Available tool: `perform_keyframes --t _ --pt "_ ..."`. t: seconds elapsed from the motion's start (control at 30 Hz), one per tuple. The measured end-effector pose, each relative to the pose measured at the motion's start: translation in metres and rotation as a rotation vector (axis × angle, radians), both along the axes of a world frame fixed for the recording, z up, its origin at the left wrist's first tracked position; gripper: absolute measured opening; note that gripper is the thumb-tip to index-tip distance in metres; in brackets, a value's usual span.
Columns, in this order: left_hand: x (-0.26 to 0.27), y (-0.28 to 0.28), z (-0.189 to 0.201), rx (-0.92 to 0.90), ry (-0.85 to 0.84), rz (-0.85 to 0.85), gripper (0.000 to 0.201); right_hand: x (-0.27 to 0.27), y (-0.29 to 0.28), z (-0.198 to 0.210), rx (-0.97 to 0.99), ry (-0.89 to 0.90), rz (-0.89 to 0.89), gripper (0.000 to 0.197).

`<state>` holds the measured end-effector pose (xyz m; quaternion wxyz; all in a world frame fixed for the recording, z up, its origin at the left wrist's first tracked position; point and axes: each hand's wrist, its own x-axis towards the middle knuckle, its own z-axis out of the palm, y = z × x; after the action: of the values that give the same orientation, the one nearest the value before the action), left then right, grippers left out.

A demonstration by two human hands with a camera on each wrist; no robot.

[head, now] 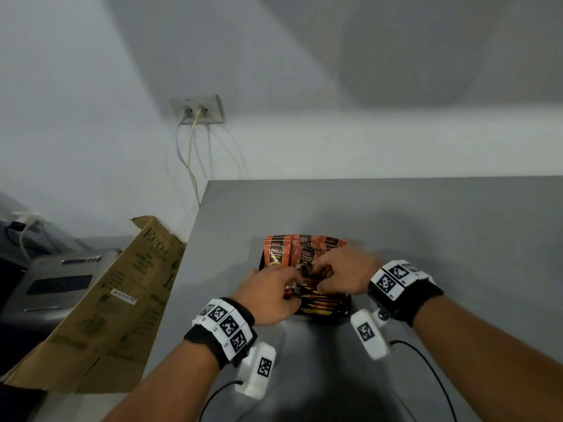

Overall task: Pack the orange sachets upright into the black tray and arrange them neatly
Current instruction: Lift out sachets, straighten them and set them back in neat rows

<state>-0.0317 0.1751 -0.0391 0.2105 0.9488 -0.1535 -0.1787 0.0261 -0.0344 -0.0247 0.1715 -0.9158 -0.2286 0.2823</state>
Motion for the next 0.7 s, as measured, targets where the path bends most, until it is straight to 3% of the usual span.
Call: perform_keyframes --t 0.37,0.7 --pt "-0.006 -0.004 -0.004 -0.090 -0.019 0.000 0.042 -0.003 0.003 -0.012 -0.008 -0.082 0.023 0.025" --pt "-0.007 -0.001 -0.013 -0.079 -0.007 -0.009 0.032 -0.009 0.006 -0.015 0.006 -0.158 0.025 0.032"
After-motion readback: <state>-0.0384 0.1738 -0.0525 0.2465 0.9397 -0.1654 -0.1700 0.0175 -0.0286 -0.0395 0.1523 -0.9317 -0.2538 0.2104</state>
